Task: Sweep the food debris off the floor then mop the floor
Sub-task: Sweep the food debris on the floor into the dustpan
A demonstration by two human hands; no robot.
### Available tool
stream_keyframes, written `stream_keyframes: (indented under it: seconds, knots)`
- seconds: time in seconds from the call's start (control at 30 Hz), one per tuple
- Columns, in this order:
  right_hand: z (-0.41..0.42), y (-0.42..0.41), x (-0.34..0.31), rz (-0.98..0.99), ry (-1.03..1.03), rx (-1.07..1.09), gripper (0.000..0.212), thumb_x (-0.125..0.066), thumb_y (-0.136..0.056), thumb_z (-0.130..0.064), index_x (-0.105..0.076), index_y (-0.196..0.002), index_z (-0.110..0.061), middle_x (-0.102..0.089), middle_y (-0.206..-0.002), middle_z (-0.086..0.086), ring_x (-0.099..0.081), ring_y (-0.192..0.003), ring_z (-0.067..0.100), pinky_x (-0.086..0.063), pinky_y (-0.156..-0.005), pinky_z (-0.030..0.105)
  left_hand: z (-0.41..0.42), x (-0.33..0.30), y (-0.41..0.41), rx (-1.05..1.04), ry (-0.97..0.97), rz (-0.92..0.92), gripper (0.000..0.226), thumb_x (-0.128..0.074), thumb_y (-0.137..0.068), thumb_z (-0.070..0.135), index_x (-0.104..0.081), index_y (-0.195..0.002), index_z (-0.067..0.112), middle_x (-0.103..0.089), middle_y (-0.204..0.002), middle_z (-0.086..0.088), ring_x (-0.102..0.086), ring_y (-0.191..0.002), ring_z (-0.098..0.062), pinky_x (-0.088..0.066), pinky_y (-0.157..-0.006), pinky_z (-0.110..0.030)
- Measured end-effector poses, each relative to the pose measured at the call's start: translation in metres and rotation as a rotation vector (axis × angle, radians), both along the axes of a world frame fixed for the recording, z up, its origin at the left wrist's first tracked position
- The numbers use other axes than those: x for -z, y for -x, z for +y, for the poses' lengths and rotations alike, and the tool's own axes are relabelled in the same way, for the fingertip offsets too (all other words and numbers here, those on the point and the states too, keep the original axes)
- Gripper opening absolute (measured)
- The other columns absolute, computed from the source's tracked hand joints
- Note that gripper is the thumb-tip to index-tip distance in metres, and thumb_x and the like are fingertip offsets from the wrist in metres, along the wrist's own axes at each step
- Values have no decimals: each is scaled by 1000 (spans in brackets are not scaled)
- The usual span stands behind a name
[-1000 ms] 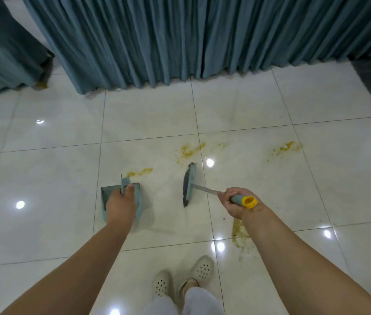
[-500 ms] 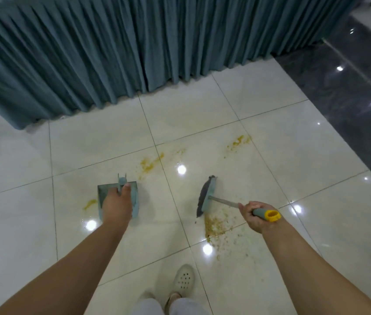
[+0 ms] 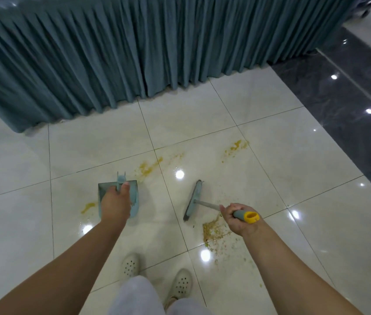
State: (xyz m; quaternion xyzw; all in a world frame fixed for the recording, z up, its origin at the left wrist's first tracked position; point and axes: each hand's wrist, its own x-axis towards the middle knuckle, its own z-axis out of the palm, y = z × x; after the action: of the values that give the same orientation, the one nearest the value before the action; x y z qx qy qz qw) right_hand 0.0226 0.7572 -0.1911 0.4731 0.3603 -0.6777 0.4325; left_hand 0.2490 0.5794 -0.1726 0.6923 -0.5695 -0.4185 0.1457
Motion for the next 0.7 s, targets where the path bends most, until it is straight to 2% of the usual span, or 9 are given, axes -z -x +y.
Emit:
stream_keyframes:
  seconds: [0.07, 0.17, 0.27, 0.37, 0.43, 0.57, 0.63, 0.7]
  knots:
    - [-7, -10, 6, -13, 13, -17, 47, -35, -100, 0, -28, -146, -2, -39, -130, 28, -39, -19, 13, -35, -26, 13, -6, 3, -11, -10, -4, 7, 37, -41, -99, 34, -52, -97, -1, -51, -73, -9, -51, -64, -21, -32, -45, -26]
    - [-26, -25, 2, 2, 15, -46, 41, -34, -99, 1, -34, -140, -6, -41, -120, 30, -38, -20, 14, -35, -26, 13, -20, 8, -30, -36, -18, 11, 39, -42, -98, 36, -52, -96, -1, -56, -82, -16, -56, -76, -30, -37, -47, -25]
    - [-48, -41, -4, 14, 17, -113, 25, -32, -97, 4, -38, -121, -2, -44, -97, 29, -39, -24, 13, -35, -27, 13, -37, 11, -50, -49, -14, -1, 39, -43, -98, 35, -52, -89, -2, -57, -82, -19, -59, -79, -34, -42, -53, -28]
    - [-73, -65, -8, -4, 17, -230, 9, -35, -96, 4, -43, -99, 4, -44, -91, 29, -38, -39, 9, -37, -28, 12, -56, 8, -72, -90, -6, 3, 40, -43, -98, 38, -45, -70, 9, -53, -71, -13, -57, -77, -31, -45, -68, -36]
    - [-92, -84, -10, -15, 13, -296, 9, -36, -96, 4, -44, -92, 4, -45, -90, 29, -36, -46, 8, -38, -29, 12, -68, 6, -90, -118, 1, 16, 39, -43, -98, 37, -40, -66, 15, -53, -71, -11, -56, -77, -29, -46, -71, -38]
    - [-130, -129, -11, -64, 20, -413, 9, -36, -96, 4, -44, -93, 4, -46, -89, 28, -38, -25, 12, -39, -30, 12, -96, 3, -124, -159, 7, 13, 37, -43, -98, 37, -47, -80, 5, -55, -85, -19, -56, -82, -30, -45, -75, -38]
    - [-150, -150, -7, -82, 28, -464, 10, -34, -96, 5, -44, -95, 4, -45, -90, 27, -37, -23, 13, -39, -29, 12, -112, 4, -140, -163, -5, -8, 37, -42, -99, 36, -49, -86, 2, -55, -86, -20, -56, -82, -32, -45, -73, -37]
    - [-171, -170, -4, -105, 40, -504, 10, -33, -96, 4, -43, -100, 3, -44, -92, 26, -36, -22, 14, -38, -28, 12, -127, 7, -155, -178, -15, -16, 41, -42, -98, 38, -51, -85, 0, -59, -87, -24, -60, -85, -37, -50, -76, -42]
